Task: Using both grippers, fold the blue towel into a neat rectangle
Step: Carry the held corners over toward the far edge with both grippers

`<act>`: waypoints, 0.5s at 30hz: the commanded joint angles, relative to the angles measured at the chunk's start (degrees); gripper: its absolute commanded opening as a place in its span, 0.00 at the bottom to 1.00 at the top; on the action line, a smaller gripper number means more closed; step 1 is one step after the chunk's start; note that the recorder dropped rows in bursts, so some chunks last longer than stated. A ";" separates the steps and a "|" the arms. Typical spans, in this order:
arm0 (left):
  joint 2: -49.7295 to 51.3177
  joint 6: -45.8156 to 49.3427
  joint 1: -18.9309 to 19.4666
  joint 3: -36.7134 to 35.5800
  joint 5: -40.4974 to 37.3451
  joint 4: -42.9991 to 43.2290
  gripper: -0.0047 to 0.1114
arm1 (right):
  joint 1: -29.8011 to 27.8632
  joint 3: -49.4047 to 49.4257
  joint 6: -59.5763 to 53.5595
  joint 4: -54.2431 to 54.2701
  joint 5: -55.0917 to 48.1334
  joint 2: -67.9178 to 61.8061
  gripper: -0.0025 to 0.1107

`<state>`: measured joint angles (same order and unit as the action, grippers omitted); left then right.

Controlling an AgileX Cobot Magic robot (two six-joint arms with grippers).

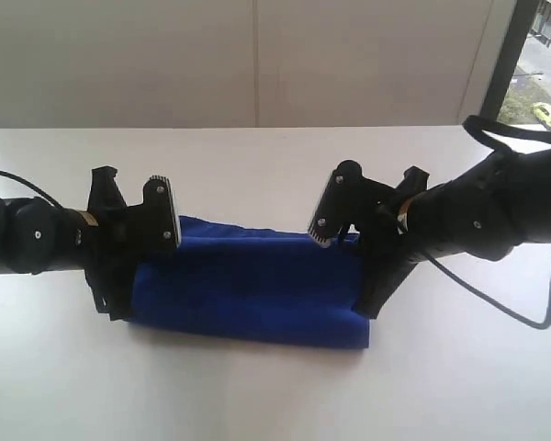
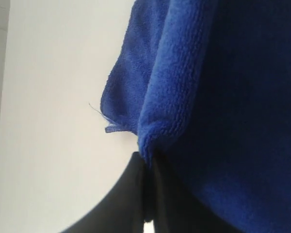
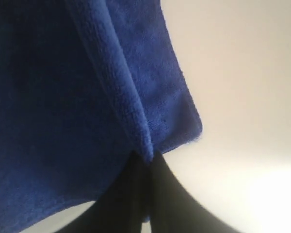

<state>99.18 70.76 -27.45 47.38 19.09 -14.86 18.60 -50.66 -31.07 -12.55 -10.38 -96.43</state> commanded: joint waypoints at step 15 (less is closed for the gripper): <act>8.01 -0.55 0.02 7.58 6.26 4.29 0.04 | -1.72 -5.16 0.38 -0.12 2.34 -7.23 0.02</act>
<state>105.85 70.76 -27.45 53.47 25.52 -10.55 17.65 -54.83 -31.07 -12.55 -8.34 -102.94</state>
